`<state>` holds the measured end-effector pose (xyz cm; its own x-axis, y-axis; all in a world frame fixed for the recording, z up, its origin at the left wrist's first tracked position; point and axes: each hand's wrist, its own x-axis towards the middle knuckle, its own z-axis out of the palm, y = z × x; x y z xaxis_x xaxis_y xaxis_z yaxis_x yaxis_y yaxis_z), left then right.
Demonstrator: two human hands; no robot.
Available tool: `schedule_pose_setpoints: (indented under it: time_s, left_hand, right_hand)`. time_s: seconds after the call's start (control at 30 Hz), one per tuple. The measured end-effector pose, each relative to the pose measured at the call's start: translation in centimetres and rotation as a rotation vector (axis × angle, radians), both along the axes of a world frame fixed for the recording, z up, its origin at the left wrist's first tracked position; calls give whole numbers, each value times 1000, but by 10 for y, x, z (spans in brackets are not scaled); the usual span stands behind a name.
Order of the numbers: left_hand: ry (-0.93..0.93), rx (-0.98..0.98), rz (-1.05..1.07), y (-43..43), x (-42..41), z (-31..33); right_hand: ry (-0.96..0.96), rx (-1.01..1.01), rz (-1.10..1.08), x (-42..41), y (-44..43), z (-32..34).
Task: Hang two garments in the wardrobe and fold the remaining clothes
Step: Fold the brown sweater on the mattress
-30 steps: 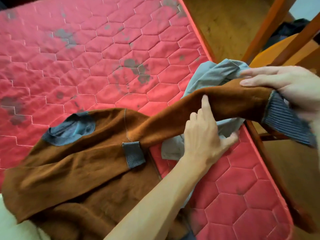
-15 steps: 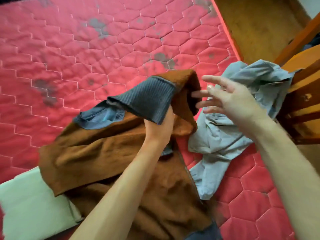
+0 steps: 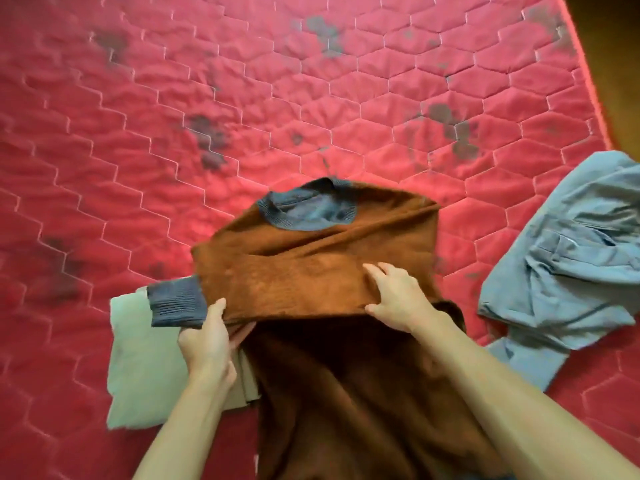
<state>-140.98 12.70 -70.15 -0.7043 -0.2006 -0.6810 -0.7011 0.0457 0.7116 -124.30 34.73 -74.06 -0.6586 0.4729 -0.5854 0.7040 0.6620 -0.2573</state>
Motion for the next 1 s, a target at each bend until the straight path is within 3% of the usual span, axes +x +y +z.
schedule_pose_setpoints:
  time_s: [0.13, 0.23, 0.33, 0.4, 0.5, 0.63, 0.73, 0.87, 1.0]
  left_hand:
    - [-21, -209, -77, -35, -7, -22]
    - [50, -387, -216, -40, -16, -18]
    - [51, -378, -357, -43, -28, -16]
    - [74, -283, -453, -43, -32, -15]
    - [107, -128, -636, -36, -32, -14]
    - [126, -144, -713, -30, -38, -17]
    - [118, -172, -760, -31, -44, -24]
    - [242, -382, -849, -21, -47, -41]
    - [423, -652, -924, -11, -37, -62]
  right_hand:
    - [-103, 167, 122, 16, -16, -23]
    - [72, 283, 7, 32, -13, -35]
    - [166, 188, -407, 43, 5, -35]
    - [184, 133, -572, 48, 24, -34]
    - [211, 99, -577, 53, 43, -35]
    - [315, 116, -598, 59, 62, -36]
    - [420, 117, -794, 73, 89, -29]
    - [441, 154, -992, 87, 121, -23]
    - [366, 45, -982, 103, 117, -45]
